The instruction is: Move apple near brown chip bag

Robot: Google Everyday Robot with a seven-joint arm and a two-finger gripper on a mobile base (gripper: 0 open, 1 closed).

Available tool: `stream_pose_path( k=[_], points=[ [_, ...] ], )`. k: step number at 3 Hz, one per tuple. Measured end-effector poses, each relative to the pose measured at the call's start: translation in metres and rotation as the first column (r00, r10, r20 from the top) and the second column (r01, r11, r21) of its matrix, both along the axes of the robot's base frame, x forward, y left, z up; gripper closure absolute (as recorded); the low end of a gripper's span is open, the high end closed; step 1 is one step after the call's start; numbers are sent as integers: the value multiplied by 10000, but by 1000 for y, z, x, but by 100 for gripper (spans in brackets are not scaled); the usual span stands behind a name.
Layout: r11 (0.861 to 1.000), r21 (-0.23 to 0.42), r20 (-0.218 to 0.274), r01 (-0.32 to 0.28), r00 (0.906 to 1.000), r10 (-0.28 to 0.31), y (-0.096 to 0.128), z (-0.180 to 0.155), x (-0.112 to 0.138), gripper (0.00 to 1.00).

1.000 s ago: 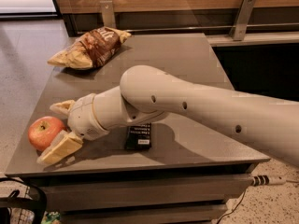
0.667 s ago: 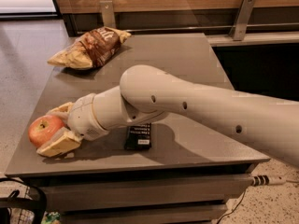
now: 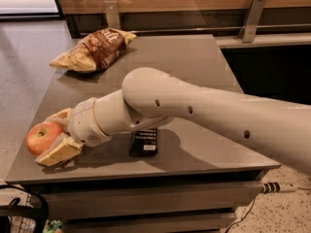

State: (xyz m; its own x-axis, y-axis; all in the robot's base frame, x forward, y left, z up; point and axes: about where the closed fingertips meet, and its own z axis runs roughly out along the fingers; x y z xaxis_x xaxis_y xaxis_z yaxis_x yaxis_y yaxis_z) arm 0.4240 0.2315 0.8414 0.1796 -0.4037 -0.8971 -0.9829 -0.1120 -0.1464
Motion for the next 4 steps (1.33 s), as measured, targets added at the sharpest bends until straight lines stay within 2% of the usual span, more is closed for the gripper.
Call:
stream_pose_path(
  k=[1, 2, 3, 4],
  points=[
    [10000, -4, 11, -25, 10000, 25, 1, 0, -1, 100],
    [9997, 147, -206, 189, 9996, -186, -9, 1, 31, 100],
    [9956, 401, -544, 848, 9951, -826, -45, -1, 92, 100],
    [9736, 361, -862, 2255, 9713, -2218, -102, 2, 172, 100]
  ],
)
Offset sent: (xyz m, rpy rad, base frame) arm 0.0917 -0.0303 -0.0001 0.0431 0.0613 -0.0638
